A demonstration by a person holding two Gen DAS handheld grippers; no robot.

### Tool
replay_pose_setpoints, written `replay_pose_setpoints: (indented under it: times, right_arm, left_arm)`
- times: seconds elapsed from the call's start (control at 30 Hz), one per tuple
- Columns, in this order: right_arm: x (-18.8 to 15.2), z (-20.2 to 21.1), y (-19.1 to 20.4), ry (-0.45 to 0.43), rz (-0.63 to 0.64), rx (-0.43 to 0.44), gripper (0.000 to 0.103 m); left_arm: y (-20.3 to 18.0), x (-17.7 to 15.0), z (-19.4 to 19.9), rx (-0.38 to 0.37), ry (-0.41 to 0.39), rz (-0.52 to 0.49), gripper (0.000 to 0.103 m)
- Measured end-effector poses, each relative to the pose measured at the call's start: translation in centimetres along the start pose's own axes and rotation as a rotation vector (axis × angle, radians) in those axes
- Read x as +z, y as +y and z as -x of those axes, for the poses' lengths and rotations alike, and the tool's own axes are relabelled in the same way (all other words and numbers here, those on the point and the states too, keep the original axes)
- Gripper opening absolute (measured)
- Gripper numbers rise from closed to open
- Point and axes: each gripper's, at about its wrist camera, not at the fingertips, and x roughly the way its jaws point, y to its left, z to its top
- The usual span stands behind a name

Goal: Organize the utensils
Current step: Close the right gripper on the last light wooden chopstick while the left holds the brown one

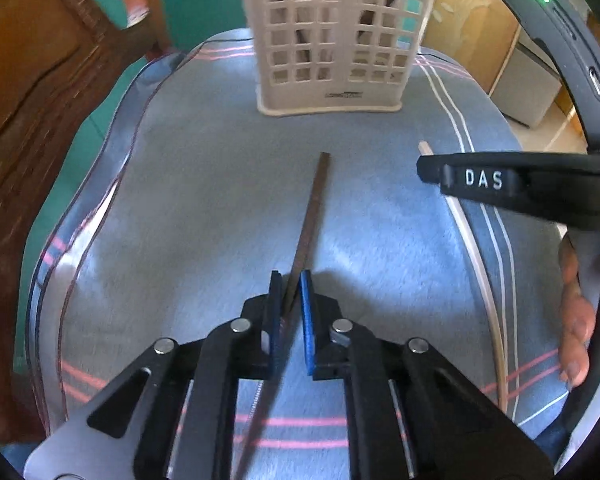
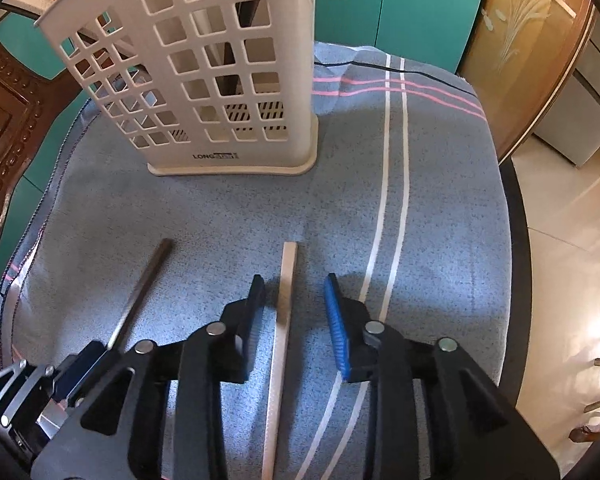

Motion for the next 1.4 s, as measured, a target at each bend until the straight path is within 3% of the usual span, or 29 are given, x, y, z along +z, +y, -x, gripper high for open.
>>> replay_pose_setpoints:
  times: [0.1, 0.17, 0.27, 0.6, 1.17, 1.4]
  right_arm:
    - [-0.5, 0.3, 1.1, -0.003, 0.005, 0.001, 0.035]
    - [-0.8, 0.5, 1.8, -0.011, 0.009, 0.003, 0.043]
    - [-0.8, 0.9, 2.4, -0.027, 0.024, 0.005, 0.047]
    - [-1.0, -0.2, 4.0, -0.021, 0.052, -0.042, 0.048]
    - [-0.9, -0.3, 5.0, -0.058, 0.062, -0.055, 0.049]
    - [-1.0, -0.3, 4.5, -0.059, 0.062, -0.046, 0.049]
  left_arm:
    - [1.2, -0.8, 0.4, -0.004, 0.004, 0.033, 0.01]
    - [1.5, -0.9, 0.4, -0.007, 0.004, 0.041, 0.01]
    - [1.6, -0.5, 0.1, 0.004, 0.003, 0.044, 0.011]
    - [1.3, 2.4, -1.5, 0.079, -0.017, -0.002, 0.033]
    - [0.2, 3.2, -1.6, 0.132, -0.021, -0.058, 0.033]
    - [0.5, 3.7, -2.1, 0.122, -0.007, -0.062, 0.033]
